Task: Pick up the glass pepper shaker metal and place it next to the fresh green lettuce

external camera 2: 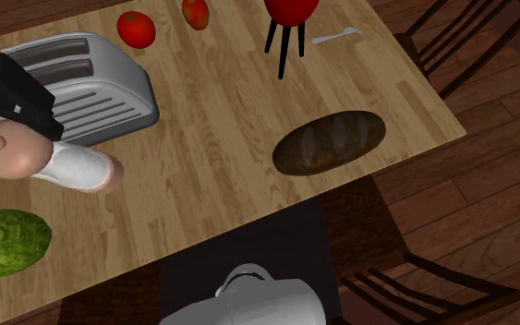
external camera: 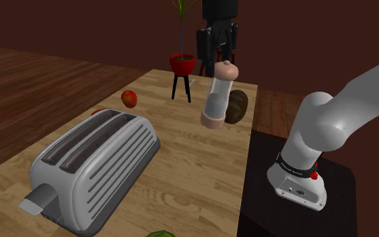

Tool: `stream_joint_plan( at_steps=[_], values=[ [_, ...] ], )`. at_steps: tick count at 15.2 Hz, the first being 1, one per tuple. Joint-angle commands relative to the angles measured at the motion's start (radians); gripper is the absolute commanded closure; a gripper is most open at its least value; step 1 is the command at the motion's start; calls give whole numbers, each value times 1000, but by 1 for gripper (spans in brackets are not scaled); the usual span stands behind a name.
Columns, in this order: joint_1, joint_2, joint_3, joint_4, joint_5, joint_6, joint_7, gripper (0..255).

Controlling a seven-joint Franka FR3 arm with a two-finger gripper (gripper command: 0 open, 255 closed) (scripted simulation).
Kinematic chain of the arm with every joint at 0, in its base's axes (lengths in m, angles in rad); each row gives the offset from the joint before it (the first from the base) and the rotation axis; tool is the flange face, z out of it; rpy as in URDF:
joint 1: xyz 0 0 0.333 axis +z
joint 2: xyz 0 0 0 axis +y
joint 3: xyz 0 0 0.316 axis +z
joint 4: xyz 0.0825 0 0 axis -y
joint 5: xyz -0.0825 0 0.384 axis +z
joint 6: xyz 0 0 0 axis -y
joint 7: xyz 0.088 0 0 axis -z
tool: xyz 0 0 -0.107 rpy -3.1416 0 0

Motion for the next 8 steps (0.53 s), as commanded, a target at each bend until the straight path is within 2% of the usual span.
stream_joint_plan(
  at_steps=[1, 8],
  values=[
    [14, -17, 35, -1, 28, -7, 49, 255],
    [49, -15, 176, 42, 117, -7, 223, 255]
  ],
)
